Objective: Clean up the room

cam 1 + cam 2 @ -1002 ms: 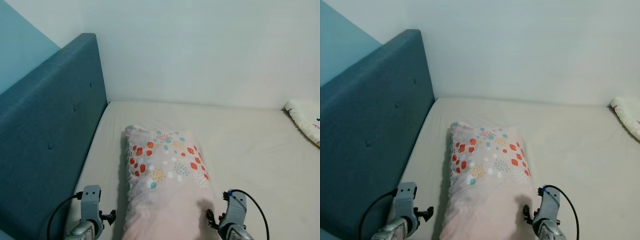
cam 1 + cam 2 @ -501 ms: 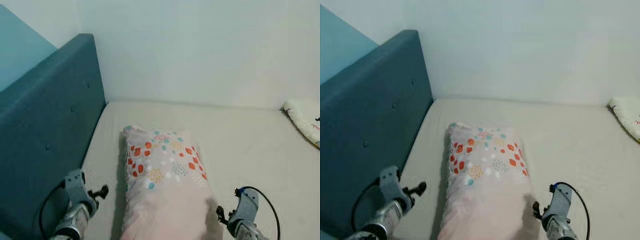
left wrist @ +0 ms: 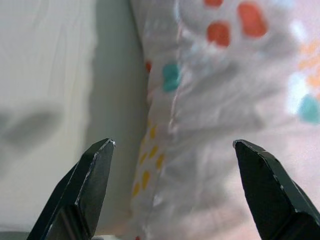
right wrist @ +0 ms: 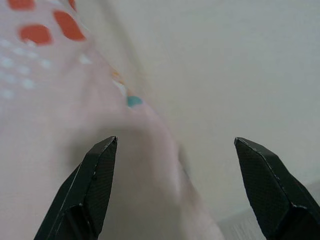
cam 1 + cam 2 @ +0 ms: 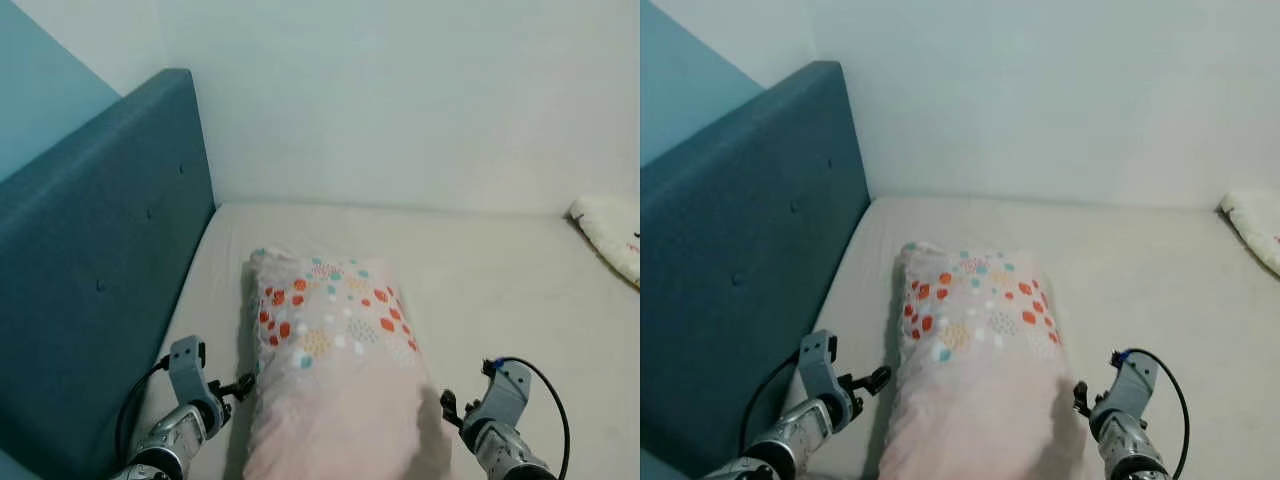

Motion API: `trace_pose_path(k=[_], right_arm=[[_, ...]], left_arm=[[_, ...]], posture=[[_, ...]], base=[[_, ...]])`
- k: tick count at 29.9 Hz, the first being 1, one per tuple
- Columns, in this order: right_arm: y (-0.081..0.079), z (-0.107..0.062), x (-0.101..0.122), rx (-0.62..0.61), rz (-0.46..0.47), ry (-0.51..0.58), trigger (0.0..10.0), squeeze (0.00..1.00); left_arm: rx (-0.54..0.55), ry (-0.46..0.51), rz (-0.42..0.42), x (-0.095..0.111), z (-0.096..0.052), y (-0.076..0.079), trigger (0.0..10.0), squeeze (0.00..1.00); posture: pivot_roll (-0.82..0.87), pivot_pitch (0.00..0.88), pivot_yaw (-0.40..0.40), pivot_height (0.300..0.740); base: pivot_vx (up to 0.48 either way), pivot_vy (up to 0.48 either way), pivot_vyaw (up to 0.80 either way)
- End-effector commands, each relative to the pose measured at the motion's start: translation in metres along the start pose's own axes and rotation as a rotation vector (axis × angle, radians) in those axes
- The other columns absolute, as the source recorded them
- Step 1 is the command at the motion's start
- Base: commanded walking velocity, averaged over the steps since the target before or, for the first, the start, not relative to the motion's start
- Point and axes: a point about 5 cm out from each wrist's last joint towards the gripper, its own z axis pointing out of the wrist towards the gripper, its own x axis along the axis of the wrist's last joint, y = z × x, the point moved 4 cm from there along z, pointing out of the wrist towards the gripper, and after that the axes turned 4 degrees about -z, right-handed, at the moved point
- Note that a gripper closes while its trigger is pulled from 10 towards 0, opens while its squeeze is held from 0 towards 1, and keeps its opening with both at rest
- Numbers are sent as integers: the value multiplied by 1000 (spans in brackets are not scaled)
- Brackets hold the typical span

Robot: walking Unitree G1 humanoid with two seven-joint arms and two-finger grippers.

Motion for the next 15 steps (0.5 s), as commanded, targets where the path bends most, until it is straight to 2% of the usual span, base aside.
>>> trace_pose_path(k=[1, 10, 12, 15], right_arm=[[0, 0, 5, 2, 6, 23, 10000, 0], [-5, 0, 5, 18, 10, 40, 10000, 0], [-8, 0, 2, 26, 17, 41, 10000, 0], [-8, 0, 2, 26, 17, 41, 10000, 0]], left_arm=[[1, -28, -14, -7, -1, -1, 10000, 0], [17, -34, -17, -7, -2, -5, 10000, 0], [32, -2, -83, -1, -3, -10, 10000, 0], [32, -2, -83, -1, -3, -10, 10000, 0]], posture=[[-66, 0, -31, 615], [-66, 0, -24, 610], [-64, 0, -19, 610], [-64, 0, -19, 610]], base=[[0, 0, 0], [0, 0, 0], [0, 0, 0], [0, 0, 0]])
